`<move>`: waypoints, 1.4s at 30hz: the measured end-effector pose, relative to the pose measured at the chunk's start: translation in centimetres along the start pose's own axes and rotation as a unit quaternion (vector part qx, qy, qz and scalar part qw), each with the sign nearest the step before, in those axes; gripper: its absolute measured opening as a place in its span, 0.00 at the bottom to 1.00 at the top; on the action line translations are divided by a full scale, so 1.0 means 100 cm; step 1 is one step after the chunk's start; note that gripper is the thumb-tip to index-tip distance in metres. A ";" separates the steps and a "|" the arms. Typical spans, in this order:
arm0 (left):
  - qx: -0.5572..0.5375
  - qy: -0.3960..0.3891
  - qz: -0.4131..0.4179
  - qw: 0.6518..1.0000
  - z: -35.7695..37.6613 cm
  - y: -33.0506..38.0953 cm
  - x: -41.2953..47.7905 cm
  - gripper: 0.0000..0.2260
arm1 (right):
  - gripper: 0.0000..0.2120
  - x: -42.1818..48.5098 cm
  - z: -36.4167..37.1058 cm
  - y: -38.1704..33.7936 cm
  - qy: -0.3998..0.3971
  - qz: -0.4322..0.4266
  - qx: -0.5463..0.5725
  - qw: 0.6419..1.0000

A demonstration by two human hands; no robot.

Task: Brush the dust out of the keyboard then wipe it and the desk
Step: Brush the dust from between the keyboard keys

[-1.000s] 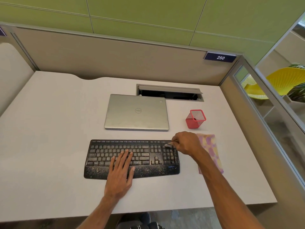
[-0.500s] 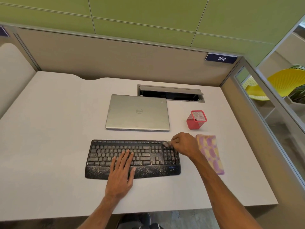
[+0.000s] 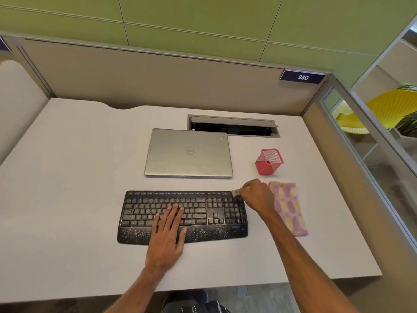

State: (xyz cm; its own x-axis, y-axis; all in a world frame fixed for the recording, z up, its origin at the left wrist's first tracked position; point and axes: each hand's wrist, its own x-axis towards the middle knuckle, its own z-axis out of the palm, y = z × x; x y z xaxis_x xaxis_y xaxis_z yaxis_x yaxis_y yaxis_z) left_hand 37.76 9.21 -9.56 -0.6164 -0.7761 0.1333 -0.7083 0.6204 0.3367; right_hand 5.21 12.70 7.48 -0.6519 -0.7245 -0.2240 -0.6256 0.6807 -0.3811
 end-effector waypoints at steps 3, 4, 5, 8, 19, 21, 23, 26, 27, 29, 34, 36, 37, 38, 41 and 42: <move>-0.003 0.001 0.000 1.000 -0.001 0.000 -0.001 0.31 | 0.08 0.000 0.000 -0.001 -0.044 0.009 -0.027 0.999; -0.003 0.001 -0.001 1.000 -0.001 0.000 -0.001 0.31 | 0.09 0.002 -0.002 -0.001 -0.047 0.013 -0.028 0.998; -0.002 0.000 -0.002 1.000 -0.001 0.000 -0.001 0.31 | 0.08 0.003 -0.003 -0.001 -0.043 0.017 -0.023 0.999; 0.001 -0.001 -0.002 1.000 -0.001 0.000 -0.001 0.31 | 0.08 0.004 -0.005 -0.001 -0.022 0.022 -0.008 0.999; -0.011 0.001 -0.001 1.000 0.000 0.000 -0.001 0.31 | 0.11 0.004 0.001 -0.005 -0.019 0.022 0.015 0.999; -0.008 0.000 -0.002 1.000 0.000 0.000 0.000 0.31 | 0.10 0.002 0.004 -0.008 -0.032 0.018 0.006 0.999; -0.007 0.000 -0.003 1.000 0.000 0.000 0.000 0.31 | 0.08 0.002 0.004 -0.010 -0.049 0.017 -0.005 0.999; -0.004 0.000 -0.003 1.000 0.000 0.000 0.000 0.31 | 0.09 0.006 0.001 -0.012 -0.062 0.016 -0.016 0.998; -0.004 -0.001 -0.003 1.000 0.000 0.000 0.000 0.31 | 0.09 0.007 0.001 -0.012 -0.052 0.018 -0.010 0.998; -0.003 0.003 -0.001 1.000 0.001 -0.001 0.000 0.31 | 0.10 0.008 0.001 -0.011 -0.029 0.023 0.007 0.999; -0.004 0.003 -0.004 1.000 0.000 0.000 0.000 0.31 | 0.09 0.007 0.005 -0.010 -0.064 0.024 -0.001 0.998; -0.004 0.003 -0.004 1.000 0.000 0.000 0.000 0.31 | 0.09 0.008 0.003 -0.011 -0.070 0.024 -0.001 0.997; -0.004 0.003 -0.003 1.000 0.000 0.000 0.000 0.31 | 0.08 0.009 0.003 -0.010 -0.063 0.025 0.003 0.998; -0.003 0.002 -0.003 1.000 0.001 0.000 0.000 0.31 | 0.07 0.009 0.002 -0.010 -0.051 0.027 0.010 0.998; -0.003 0.002 -0.002 1.000 0.001 -0.001 0.000 0.31 | 0.08 0.010 0.004 -0.007 -0.028 0.030 0.020 0.999; -0.004 0.001 -0.003 1.000 0.001 0.000 0.000 0.31 | 0.09 0.009 0.005 -0.007 -0.038 0.028 0.017 0.999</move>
State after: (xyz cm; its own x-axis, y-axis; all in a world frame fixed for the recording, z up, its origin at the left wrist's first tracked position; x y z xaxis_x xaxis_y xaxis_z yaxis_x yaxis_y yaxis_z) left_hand 37.76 9.20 -9.66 -0.6118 -0.7796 0.1339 -0.7090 0.6156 0.3440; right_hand 5.22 11.52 7.08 -0.6503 -0.6918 -0.3138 -0.5730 0.7179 -0.3953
